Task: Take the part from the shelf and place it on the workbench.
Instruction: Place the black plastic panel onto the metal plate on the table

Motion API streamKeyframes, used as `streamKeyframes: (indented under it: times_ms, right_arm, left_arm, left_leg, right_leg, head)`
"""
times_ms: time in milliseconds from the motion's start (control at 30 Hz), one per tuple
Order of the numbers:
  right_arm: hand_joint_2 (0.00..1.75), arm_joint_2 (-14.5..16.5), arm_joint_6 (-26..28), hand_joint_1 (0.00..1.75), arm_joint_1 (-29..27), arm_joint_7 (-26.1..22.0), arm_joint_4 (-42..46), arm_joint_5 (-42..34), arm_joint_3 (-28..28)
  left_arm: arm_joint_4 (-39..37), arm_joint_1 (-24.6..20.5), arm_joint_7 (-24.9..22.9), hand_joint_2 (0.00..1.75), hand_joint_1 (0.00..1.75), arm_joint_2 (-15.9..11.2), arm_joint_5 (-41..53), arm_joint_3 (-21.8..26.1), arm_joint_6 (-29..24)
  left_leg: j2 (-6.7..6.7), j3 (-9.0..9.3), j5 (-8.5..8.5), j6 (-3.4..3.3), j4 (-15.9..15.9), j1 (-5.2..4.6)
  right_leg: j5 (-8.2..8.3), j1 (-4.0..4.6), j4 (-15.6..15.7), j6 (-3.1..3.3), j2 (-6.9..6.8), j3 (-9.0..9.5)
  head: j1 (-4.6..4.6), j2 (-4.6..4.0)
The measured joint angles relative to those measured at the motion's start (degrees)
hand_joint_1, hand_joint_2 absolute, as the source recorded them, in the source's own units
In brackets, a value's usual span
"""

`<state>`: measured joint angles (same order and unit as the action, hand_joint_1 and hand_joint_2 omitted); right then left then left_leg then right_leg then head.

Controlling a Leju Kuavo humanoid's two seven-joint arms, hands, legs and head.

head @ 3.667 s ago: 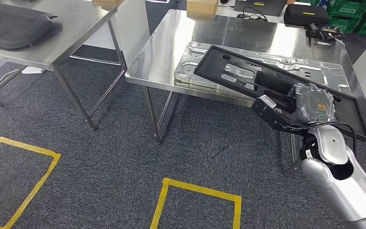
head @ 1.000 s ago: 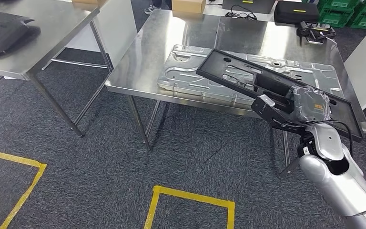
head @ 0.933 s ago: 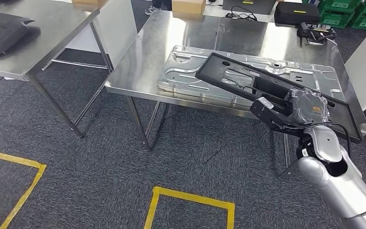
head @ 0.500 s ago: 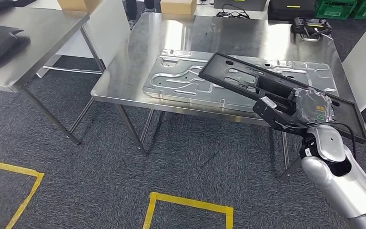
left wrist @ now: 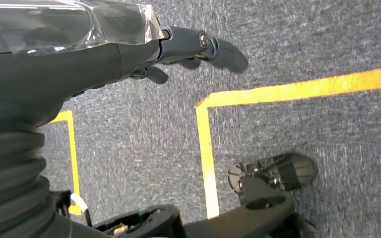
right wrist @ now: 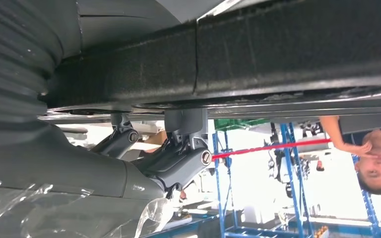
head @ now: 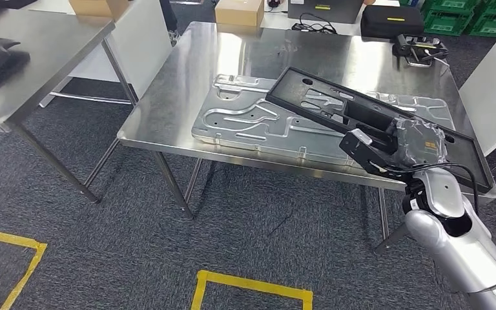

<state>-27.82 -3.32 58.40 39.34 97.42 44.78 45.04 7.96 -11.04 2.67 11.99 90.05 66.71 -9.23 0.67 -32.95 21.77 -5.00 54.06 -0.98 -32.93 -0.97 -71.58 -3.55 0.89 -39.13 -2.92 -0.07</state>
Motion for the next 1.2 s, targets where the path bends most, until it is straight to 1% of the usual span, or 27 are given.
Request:
streamKeyframes:
  times_ms: [33, 67, 100, 133, 167, 200, 233, 300, 367, 433, 500, 533, 567, 600, 667, 700, 733, 767, 833, 900, 933, 1000, 1033, 1067, 1100, 1167, 1200]
  right_arm:
    - [1.75, 0.0, 0.0, 1.75, -0.2, 0.0, 0.0, 0.0, 0.0]
    - [1.75, 0.0, 0.0, 1.75, -0.4, 0.0, 0.0, -0.1, 0.0]
    - [1.75, 0.0, 0.0, 1.75, -0.5, 0.0, 0.0, -0.2, 0.0]
    - [1.75, 0.0, 0.1, 1.75, -0.6, 0.0, 0.0, -0.3, 0.0]
    - [1.75, 0.0, 0.1, 1.75, -0.5, 0.0, -0.1, -0.4, 0.0]
    - [1.75, -0.1, 0.2, 1.75, -0.5, 0.0, -0.1, -0.4, 0.1]
    - [1.75, -0.1, 0.3, 1.75, -0.5, 0.0, -0.2, -0.4, 0.1]
    - [1.75, -0.1, 0.3, 1.75, -0.5, 0.0, -0.3, -0.2, 0.1]
    - [1.75, -0.1, 0.3, 1.75, -0.4, 0.0, -0.3, 0.1, 0.2]
    - [1.75, -0.1, 0.3, 1.75, -0.2, 0.0, -0.3, 0.3, 0.2]
    - [1.75, -0.1, 0.3, 1.75, -0.1, 0.0, -0.3, 0.6, 0.3]
    - [1.75, -0.1, 0.3, 1.75, -0.1, 0.0, -0.3, 0.7, 0.3]
    - [1.75, -0.1, 0.3, 1.75, -0.1, 0.0, -0.3, 0.8, 0.4]
    - [1.75, 0.0, 0.3, 1.75, -0.1, 0.0, -0.3, 0.9, 0.4]
    - [1.75, 0.0, 0.3, 1.75, 0.0, 0.0, -0.3, 1.1, 0.5]
    - [1.75, 0.0, 0.3, 1.75, 0.1, 0.0, -0.3, 1.2, 0.5]
    - [1.75, -0.1, 0.3, 1.75, 0.1, 0.0, -0.4, 1.3, 0.5]
    - [1.75, -0.1, 0.3, 1.75, 0.2, 0.0, -0.4, 1.3, 0.5]
    - [1.75, -0.1, 0.3, 1.75, 0.2, 0.0, -0.3, 1.5, 0.5]
    - [1.75, -0.1, 0.3, 1.75, 0.3, 0.0, -0.3, 1.6, 0.5]
    - [1.75, -0.1, 0.3, 1.75, 0.3, -0.1, -0.3, 1.7, 0.5]
    - [1.75, -0.1, 0.4, 1.75, 0.1, -1.0, -0.3, 1.9, 0.7]
    - [1.75, -0.1, 0.4, 1.75, -0.1, -1.7, -0.3, 2.0, 0.9]
    - [1.75, 0.0, 0.3, 1.75, -0.3, -2.4, -0.3, 2.2, 1.2]
    - [1.75, 0.1, 0.2, 1.75, -0.4, -3.0, -0.2, 2.4, 1.5]
    - [1.75, 0.6, -0.2, 1.75, -0.5, -4.0, -0.2, 2.7, 2.2]
    - [1.75, 0.9, -0.5, 1.75, -0.5, -4.4, -0.2, 2.7, 2.4]
  left_arm:
    - [0.0, 0.1, 0.0, 1.75, 0.0, 0.0, 0.0, 0.0, 0.0]
    - [0.0, 0.2, 0.0, 1.75, 0.0, 0.0, 0.0, 0.0, 0.0]
    - [0.0, 0.3, 0.0, 1.75, 0.0, 0.0, 0.0, 0.0, 0.0]
    - [0.0, 0.3, 0.0, 1.75, 0.0, 0.0, 0.0, 0.0, 0.0]
    - [0.0, 0.3, 0.0, 1.75, 0.0, -0.1, 0.0, 0.0, 0.0]
    - [0.0, 0.2, 0.0, 1.75, 0.0, -0.2, 0.0, 0.0, 0.0]
    - [0.0, 0.2, 0.0, 1.75, 0.0, -0.3, 0.0, 0.0, 0.0]
    - [0.0, 0.2, 0.0, 1.75, 0.0, -0.3, 0.0, 0.0, -0.1]
    - [0.0, 0.2, 0.0, 1.75, 0.0, -0.3, 0.0, 0.0, -0.1]
    - [0.0, 0.2, 0.0, 1.75, 0.0, -0.3, 0.0, 0.0, -0.1]
    - [0.0, 0.2, 0.0, 1.75, 0.0, -0.3, 0.0, 0.0, -0.1]
    - [0.0, 0.2, 0.0, 1.75, 0.0, -0.3, 0.0, 0.0, 0.0]
    - [0.0, 0.2, 0.0, 1.75, 0.0, -0.3, 0.0, 0.0, 0.0]
    - [0.0, 0.2, 0.0, 1.75, 0.0, -0.3, 0.0, 0.0, 0.0]
    - [0.0, 0.2, 0.0, 1.75, 0.0, -0.4, 0.0, 0.0, 0.0]
    - [0.0, 0.2, 0.0, 1.75, 0.0, -0.4, 0.0, 0.0, 0.0]
    - [0.0, 0.2, 0.0, 1.75, 0.0, -0.5, 0.0, 0.0, 0.0]
    - [0.0, 0.2, 0.0, 1.75, 0.0, -0.5, 0.0, 0.0, 0.0]
    - [0.0, 0.1, 0.0, 1.75, 0.0, -0.4, 0.0, 0.0, 0.0]
    - [0.0, 0.1, 0.0, 1.75, 0.0, -0.4, 0.0, 0.0, 0.0]
    - [0.0, 0.0, 0.0, 1.75, 0.0, -0.4, 0.0, 0.0, 0.0]
    - [0.0, 0.0, 0.0, 1.75, 0.0, -0.3, 0.0, 0.0, 0.0]
    - [0.0, 0.1, 0.0, 1.75, 0.0, -0.2, 0.0, 0.0, 0.1]
    - [0.0, 0.1, 0.0, 1.75, 0.0, -0.1, 0.0, 0.0, 0.1]
    - [0.0, 0.2, 0.0, 1.75, 0.0, -0.1, 0.0, 0.0, 0.1]
    - [0.0, 0.2, 0.1, 1.75, 0.0, 0.0, 0.0, 0.0, 0.2]
    - [0.0, 0.2, 0.1, 1.75, 0.0, -0.1, 0.0, 0.0, 0.2]
  left_leg:
    - [-0.05, 0.35, 0.34, 0.23, 0.0, 0.29]
    - [-0.12, 0.77, 0.73, 0.58, 0.1, 0.66]
    - [-0.18, 1.24, 1.23, 1.08, 0.3, 1.08]
    - [-0.23, 1.61, 1.86, 1.69, 0.7, 1.46]
    - [-0.28, 1.66, 2.7, 2.37, 1.5, 1.59]
    - [-0.27, 1.63, 3.52, 2.92, 2.1, 1.66]
    - [-0.27, 1.55, 4.18, 3.32, 2.6, 1.56]
    - [-0.22, 1.61, 4.8, 3.62, 2.7, 1.57]
    - [-0.23, 1.15, 5.54, 3.86, 3.9, 1.76]
    - [-0.25, -1.83, 7.87, 4.13, 9.7, 1.86]
    - [-0.25, -6.76, 10.22, 4.06, 17.8, 1.74]
    - [-0.26, -8.66, 10.25, 3.74, 20.1, 1.57]
    - [-0.28, -9.59, 9.2, 3.19, 20.3, 1.3]
    - [-0.33, -9.34, 7.09, 2.36, 18.0, 0.89]
    - [-0.65, -6.63, 1.9, -0.08, 9.7, -0.4]
    - [-0.69, -5.18, 0.13, -1.17, 6.2, -0.95]
    - [-0.73, -4.17, -0.75, -1.91, 3.9, -1.43]
    - [-0.69, -3.63, -0.87, -2.26, 2.9, -1.68]
    - [-0.48, -2.7, -0.82, -1.86, 1.9, -1.6]
    - [-0.38, -1.44, -0.82, -1.39, 0.6, -1.18]
    - [-0.34, -0.86, -0.73, -1.21, 0.1, -0.95]
    - [-0.38, -0.26, -0.21, -1.26, 0.0, -0.81]
    - [-0.45, 0.04, 0.1, -1.15, 0.1, -0.7]
    - [-0.54, 0.37, 0.42, -0.95, 0.1, -0.54]
    - [-0.63, 0.76, 0.8, -0.64, 0.2, -0.32]
    - [-0.7, 1.42, 1.9, 0.23, 0.9, 0.09]
    - [-0.7, 1.43, 2.58, 0.75, 1.5, 0.12]
  right_leg:
    - [0.3, -0.27, -1.7, -0.35, -0.07, -1.5]
    - [1.74, -0.6, -1.1, -0.79, -0.2, -1.92]
    - [4.12, -1.03, 1.6, -1.39, -0.4, -1.21]
    - [6.79, -1.63, 5.6, -2.18, -0.76, 0.2]
    - [8.53, -2.1, 9.2, -2.91, -0.91, 1.59]
    - [9.41, -2.45, 11.7, -2.97, -0.91, 2.56]
    - [9.43, -2.63, 12.8, -2.66, -0.84, 3.02]
    - [8.66, -2.5, 12.7, -1.11, -0.48, 2.96]
    - [8.38, -2.37, 12.6, -0.29, -0.42, 3.07]
    - [8.07, -2.13, 12.7, 0.35, -0.33, 3.49]
    - [7.63, -1.71, 12.7, 0.78, -0.13, 3.98]
    - [7.36, -1.43, 12.7, 0.95, -0.02, 4.28]
    - [7.06, -1.1, 12.7, 1.1, 0.1, 4.66]
    - [6.75, -0.72, 12.7, 1.21, 0.18, 5.12]
    - [6.16, -0.13, 13.1, 1.4, 0.29, 6.22]
    - [5.94, 0.07, 13.4, 1.4, 0.42, 6.71]
    - [5.78, 0.12, 13.7, 1.36, 0.54, 7.04]
    - [5.65, 0.09, 13.9, 1.22, 0.67, 7.28]
    - [5.32, -0.01, 14.2, 0.85, 0.7, 7.68]
    - [4.13, 0.08, 12.0, 0.43, 0.32, 7.08]
    - [2.93, 0.11, 9.3, 0.21, 0.13, 5.8]
    - [0.17, 0.01, 1.9, -0.3, 0.0, 1.44]
    - [-0.29, -0.15, -0.8, -0.61, -0.05, -0.45]
    - [0.34, -0.36, -1.6, -0.95, -0.14, -1.48]
    - [2.17, -0.61, 0.0, -1.35, -0.27, -1.3]
    - [7.0, -1.24, 7.4, -2.36, -0.69, 1.47]
    - [8.41, -1.44, 10.8, -2.61, -0.73, 2.85]
  head:
    - [0.0, 0.0]
    - [0.0, 0.0]
    - [0.01, 0.0]
    - [0.01, 0.0]
    - [0.04, 0.0]
    - [0.02, 0.0]
    - [-0.01, 0.0]
    - [-0.08, 0.0]
    - [-0.08, 0.0]
    - [-0.09, 0.0]
    - [-0.09, 0.0]
    - [-0.09, 0.0]
    - [-0.09, 0.0]
    - [-0.09, 0.0]
    - [-0.08, 0.0]
    - [-0.07, 0.0]
    - [-0.06, 0.0]
    - [-0.05, 0.0]
    - [-0.05, 0.01]
    - [-0.05, 0.01]
    - [-0.04, 0.01]
    - [-0.03, 0.0]
    - [-0.03, 0.0]
    - [-0.03, 0.0]
    - [-0.03, 0.0]
    - [-0.03, 0.0]
    - [-0.01, -0.01]
